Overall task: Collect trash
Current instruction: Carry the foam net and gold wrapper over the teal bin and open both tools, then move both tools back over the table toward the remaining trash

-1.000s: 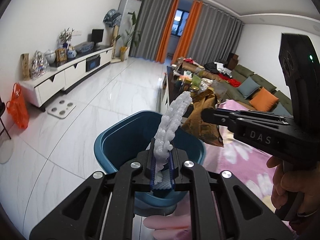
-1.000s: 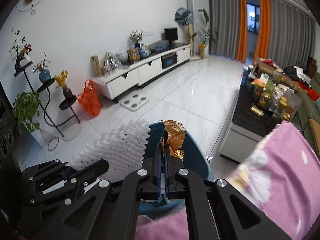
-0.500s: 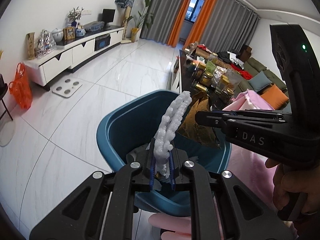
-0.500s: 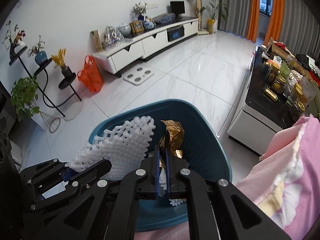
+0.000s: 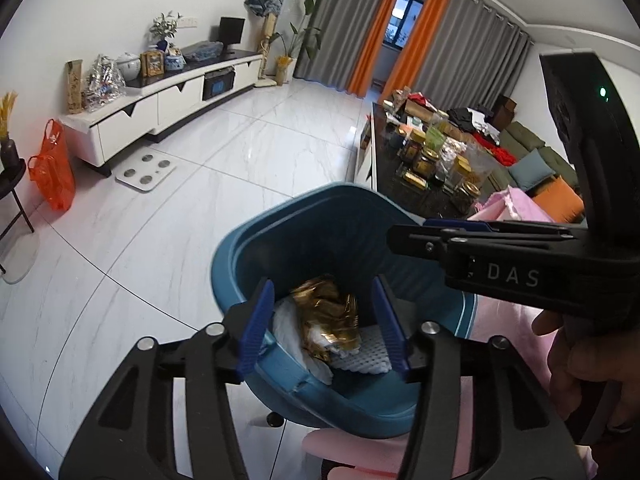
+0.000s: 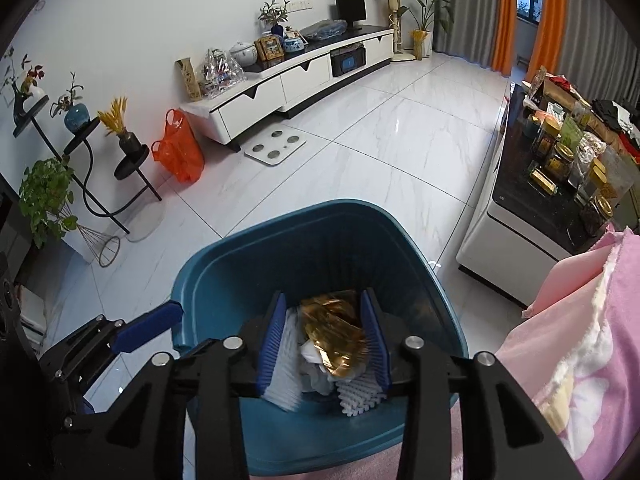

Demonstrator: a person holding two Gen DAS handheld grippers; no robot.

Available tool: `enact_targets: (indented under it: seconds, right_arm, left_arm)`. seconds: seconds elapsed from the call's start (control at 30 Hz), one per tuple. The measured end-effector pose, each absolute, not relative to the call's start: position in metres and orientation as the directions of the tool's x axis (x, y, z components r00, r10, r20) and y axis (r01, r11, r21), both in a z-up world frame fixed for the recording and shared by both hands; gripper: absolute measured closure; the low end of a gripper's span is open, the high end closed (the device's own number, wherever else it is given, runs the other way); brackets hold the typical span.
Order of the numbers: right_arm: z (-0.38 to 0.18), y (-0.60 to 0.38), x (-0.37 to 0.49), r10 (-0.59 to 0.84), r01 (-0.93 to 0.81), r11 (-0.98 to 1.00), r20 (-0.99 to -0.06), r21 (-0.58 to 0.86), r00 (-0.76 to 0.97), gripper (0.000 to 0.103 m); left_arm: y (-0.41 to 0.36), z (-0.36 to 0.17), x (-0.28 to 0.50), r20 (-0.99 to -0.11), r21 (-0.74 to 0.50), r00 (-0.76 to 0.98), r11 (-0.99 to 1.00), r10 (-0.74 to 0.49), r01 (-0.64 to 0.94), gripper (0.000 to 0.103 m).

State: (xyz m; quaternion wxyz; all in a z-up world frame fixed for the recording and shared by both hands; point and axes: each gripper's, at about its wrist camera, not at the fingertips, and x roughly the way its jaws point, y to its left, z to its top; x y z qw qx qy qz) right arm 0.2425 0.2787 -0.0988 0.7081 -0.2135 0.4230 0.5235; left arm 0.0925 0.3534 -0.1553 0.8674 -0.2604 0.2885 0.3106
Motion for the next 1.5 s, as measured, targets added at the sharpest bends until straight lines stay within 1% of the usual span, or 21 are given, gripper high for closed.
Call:
enact_targets:
  seconds: [0.03,0.07,0.17,0.2,0.3,0.37,0.4,0.47,0.5,0.67,0.77,0.93,1.07,1.2,1.33,1.5]
  right_arm:
    - [-0.096,0.276,0.243,0.568,-0.920,0.367,-0.816,0.137,0.105,0.060]
    - [-0.093,0.275,0.243,0.573,-0.919,0.369,-0.812,0.137,0.109,0.052]
    - [-0.083,0.266,0.243,0.592,-0.916,0.380,-0.795,0.132,0.131,0.050]
    - [-0.080,0.263,0.243,0.598,-0.915,0.381,-0.791,0.135,0.132,0.050]
    - [-0.066,0.246,0.241,0.624,-0.911,0.393,-0.764,0.125,0.165,0.048]
    - [-0.057,0.234,0.239,0.640,-0.908,0.403,-0.745,0.117,0.189,0.042]
    - [-0.052,0.226,0.238,0.648,-0.905,0.411,-0.734,0.111,0.204,0.040]
    - [-0.041,0.208,0.233,0.672,-0.901,0.421,-0.703,0.104,0.233,0.031]
    - [-0.035,0.197,0.230,0.681,-0.896,0.434,-0.685,0.092,0.260,0.029]
    - [-0.015,0.144,0.216,0.712,-0.871,0.490,-0.598,0.048,0.368,0.014]
    - [-0.005,0.110,0.206,0.716,-0.849,0.529,-0.547,0.019,0.434,0.007]
    - [0.006,0.046,0.191,0.713,-0.804,0.595,-0.475,0.019,0.517,0.007]
    - [0.011,0.001,0.181,0.703,-0.768,0.640,-0.423,0.026,0.572,0.007]
    - [0.013,-0.041,0.171,0.665,-0.714,0.700,-0.382,0.019,0.642,0.007]
    - [0.012,-0.076,0.160,0.628,-0.667,0.744,-0.359,0.020,0.690,0.007]
    - [0.006,-0.116,0.149,0.594,-0.614,0.786,-0.357,0.069,0.721,0.007]
  left_arm:
    - [0.353,-0.152,0.090,-0.657,-0.272,0.639,0.665,0.399,-0.695,0.042]
    - [0.353,-0.148,0.086,-0.651,-0.273,0.639,0.659,0.409,-0.701,0.040]
    - [0.349,-0.134,0.071,-0.633,-0.269,0.638,0.648,0.438,-0.712,0.034]
    - [0.347,-0.128,0.066,-0.628,-0.270,0.638,0.644,0.445,-0.715,0.029]
    - [0.338,-0.111,0.054,-0.601,-0.271,0.648,0.643,0.468,-0.716,0.024]
    - [0.329,-0.096,0.045,-0.577,-0.273,0.659,0.647,0.482,-0.712,0.018]
    - [0.325,-0.089,0.042,-0.566,-0.269,0.663,0.650,0.491,-0.711,0.014]
    - [0.313,-0.074,0.035,-0.542,-0.261,0.670,0.656,0.508,-0.708,0.008]
    - [0.308,-0.068,0.028,-0.534,-0.260,0.674,0.659,0.511,-0.706,0.006]
    - [0.271,-0.041,0.016,-0.501,-0.224,0.691,0.694,0.520,-0.684,0.006]
    - [0.247,-0.026,0.008,-0.481,-0.219,0.708,0.711,0.517,-0.668,0.006]
    - [0.205,-0.002,0.004,-0.433,-0.200,0.743,0.749,0.511,-0.631,0.006]
    - [0.164,0.018,0.008,-0.386,-0.183,0.790,0.800,0.476,-0.571,0.006]
    - [0.128,0.034,0.013,-0.338,-0.149,0.827,0.841,0.450,-0.519,0.006]
    - [0.092,0.043,0.017,-0.301,-0.137,0.863,0.877,0.405,-0.460,0.006]
    - [0.064,0.044,0.023,-0.287,-0.147,0.905,0.920,0.313,-0.365,0.006]
